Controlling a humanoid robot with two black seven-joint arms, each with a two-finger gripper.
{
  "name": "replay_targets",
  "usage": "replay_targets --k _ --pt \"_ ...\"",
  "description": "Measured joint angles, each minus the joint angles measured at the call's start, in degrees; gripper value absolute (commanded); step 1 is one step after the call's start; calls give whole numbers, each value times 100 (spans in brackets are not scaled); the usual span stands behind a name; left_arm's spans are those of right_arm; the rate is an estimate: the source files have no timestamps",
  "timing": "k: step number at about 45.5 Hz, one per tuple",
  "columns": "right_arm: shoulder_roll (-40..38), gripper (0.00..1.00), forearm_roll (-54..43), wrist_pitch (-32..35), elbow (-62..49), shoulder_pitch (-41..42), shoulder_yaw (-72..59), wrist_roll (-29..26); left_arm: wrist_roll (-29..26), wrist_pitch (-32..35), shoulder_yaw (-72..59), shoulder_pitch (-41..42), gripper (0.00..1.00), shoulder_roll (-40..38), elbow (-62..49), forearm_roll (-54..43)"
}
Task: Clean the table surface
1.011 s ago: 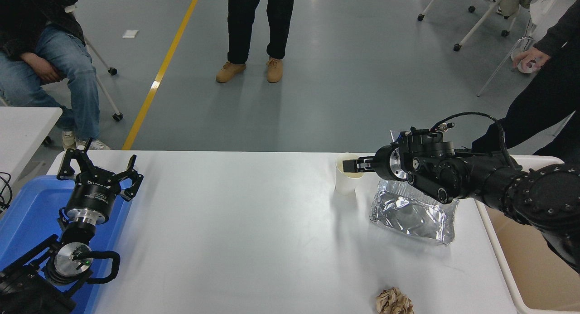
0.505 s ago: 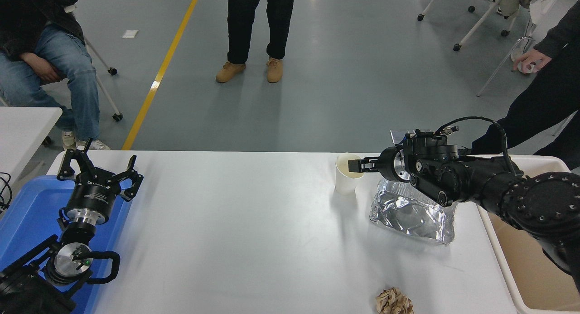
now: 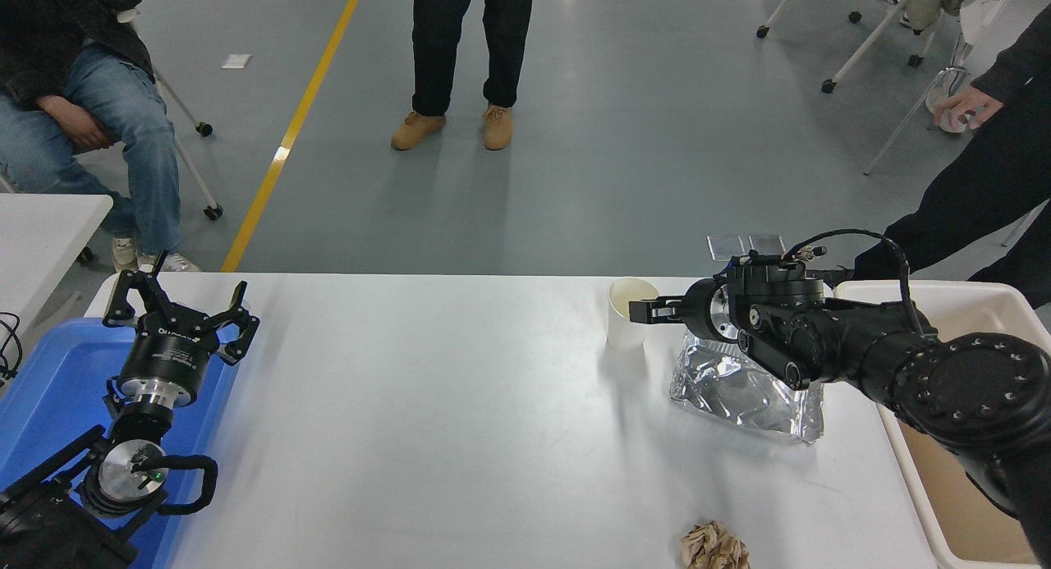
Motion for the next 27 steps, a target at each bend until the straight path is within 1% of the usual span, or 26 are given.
replay_targets --k 6,25,27 --pt "17 79 0 -16 -46 -21 0 16 0 0 0 0 99 0 0 0" --pt "33 78 0 -54 -262 -161 -7 31 0 0 0 0 99 0 0 -1" --pt "33 76 0 -56 -276 -184 -7 31 0 0 0 0 99 0 0 0"
